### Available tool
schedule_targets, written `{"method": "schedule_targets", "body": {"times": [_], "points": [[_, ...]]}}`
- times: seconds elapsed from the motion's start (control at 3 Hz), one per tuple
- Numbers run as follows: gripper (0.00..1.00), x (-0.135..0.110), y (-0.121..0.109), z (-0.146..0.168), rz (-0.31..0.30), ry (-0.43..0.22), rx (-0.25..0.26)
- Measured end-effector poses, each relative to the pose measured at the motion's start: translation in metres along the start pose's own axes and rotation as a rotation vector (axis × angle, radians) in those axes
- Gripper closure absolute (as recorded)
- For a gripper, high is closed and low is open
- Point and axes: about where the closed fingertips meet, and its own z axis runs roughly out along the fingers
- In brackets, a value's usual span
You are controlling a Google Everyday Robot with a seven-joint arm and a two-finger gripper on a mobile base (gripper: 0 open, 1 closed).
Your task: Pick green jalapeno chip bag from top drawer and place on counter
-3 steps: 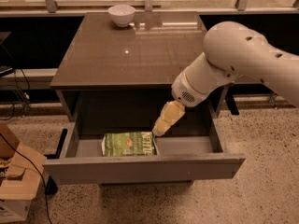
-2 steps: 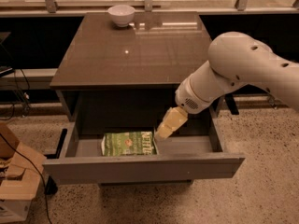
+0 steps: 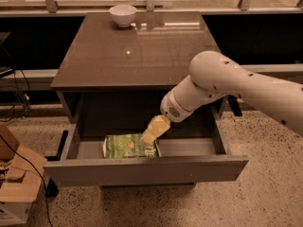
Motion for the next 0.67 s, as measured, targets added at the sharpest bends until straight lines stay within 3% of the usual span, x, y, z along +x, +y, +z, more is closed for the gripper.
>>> {"method": "schedule_targets", "body": {"times": [0.33,0.67], "points": [[0.00,0.013,-0.008,0.047,0.096,0.005,-0.052],[0.00,0.020,-0.014,0.079,0.153,0.004,-0.089]]}}
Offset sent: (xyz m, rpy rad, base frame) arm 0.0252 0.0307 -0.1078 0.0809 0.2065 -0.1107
